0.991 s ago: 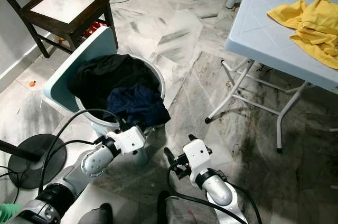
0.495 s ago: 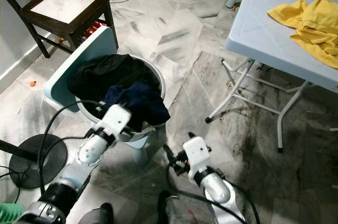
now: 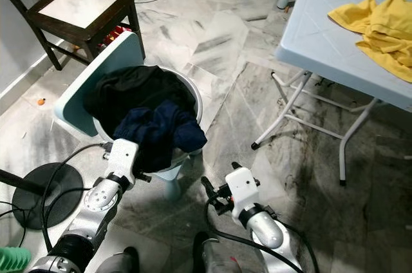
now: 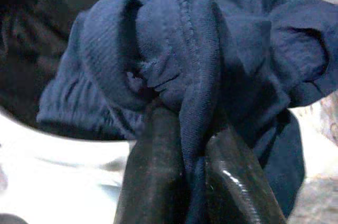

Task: Hang hanger

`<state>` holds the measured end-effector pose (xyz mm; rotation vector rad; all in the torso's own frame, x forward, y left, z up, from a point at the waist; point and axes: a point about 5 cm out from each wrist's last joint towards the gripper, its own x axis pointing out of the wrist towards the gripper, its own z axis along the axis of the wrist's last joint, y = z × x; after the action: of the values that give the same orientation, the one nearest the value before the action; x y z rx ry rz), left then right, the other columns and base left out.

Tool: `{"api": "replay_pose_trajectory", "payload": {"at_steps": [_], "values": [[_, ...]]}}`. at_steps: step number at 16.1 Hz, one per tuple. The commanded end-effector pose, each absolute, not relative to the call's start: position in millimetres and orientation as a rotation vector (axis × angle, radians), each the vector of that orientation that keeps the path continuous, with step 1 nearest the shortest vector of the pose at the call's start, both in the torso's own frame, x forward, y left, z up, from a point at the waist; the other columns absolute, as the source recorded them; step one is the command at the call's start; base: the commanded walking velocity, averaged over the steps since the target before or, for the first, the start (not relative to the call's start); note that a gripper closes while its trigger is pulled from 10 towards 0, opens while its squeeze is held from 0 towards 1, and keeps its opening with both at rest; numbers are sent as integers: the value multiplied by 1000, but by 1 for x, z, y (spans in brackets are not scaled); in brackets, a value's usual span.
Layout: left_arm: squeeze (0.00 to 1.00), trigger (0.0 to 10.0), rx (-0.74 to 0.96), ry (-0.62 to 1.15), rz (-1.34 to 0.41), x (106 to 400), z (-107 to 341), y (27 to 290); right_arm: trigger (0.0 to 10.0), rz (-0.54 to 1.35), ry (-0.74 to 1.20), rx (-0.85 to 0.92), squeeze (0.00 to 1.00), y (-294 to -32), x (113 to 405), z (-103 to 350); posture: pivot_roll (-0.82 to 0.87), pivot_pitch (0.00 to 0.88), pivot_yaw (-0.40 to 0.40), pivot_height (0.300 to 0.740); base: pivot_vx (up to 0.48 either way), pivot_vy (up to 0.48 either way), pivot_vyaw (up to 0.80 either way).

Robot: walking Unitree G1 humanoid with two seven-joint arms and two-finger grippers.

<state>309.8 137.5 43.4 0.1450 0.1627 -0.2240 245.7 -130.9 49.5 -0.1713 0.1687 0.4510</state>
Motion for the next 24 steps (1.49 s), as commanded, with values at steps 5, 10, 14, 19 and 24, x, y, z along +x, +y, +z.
{"api": "replay_pose_trajectory", "payload": {"at_steps": [5, 10, 14, 19, 24], "values": [[1000, 10000, -24, 201, -157, 306, 40, 127, 10000, 452, 188, -177, 0, -137, 244, 48, -101, 248, -132, 740, 0, 0, 0], [1000, 10000, -197, 217, -183, 289, 40, 106, 10000, 464, 194, -181, 0, -136, 241, 47, -105, 259, -132, 740, 0, 0, 0], [1000, 10000, -240, 325, -190, 270, 20, 108, 10000, 465, 198, -181, 0, -135, 240, 46, -101, 261, -131, 740, 0, 0, 0], [1000, 10000, -281, 354, -145, 271, 25, 117, 10000, 472, 199, -182, 0, -134, 241, 46, -96, 261, -133, 740, 0, 0, 0], [1000, 10000, -362, 284, -182, 272, 48, 112, 10000, 474, 205, -184, 0, -134, 240, 45, -98, 264, -132, 740, 0, 0, 0]]}}
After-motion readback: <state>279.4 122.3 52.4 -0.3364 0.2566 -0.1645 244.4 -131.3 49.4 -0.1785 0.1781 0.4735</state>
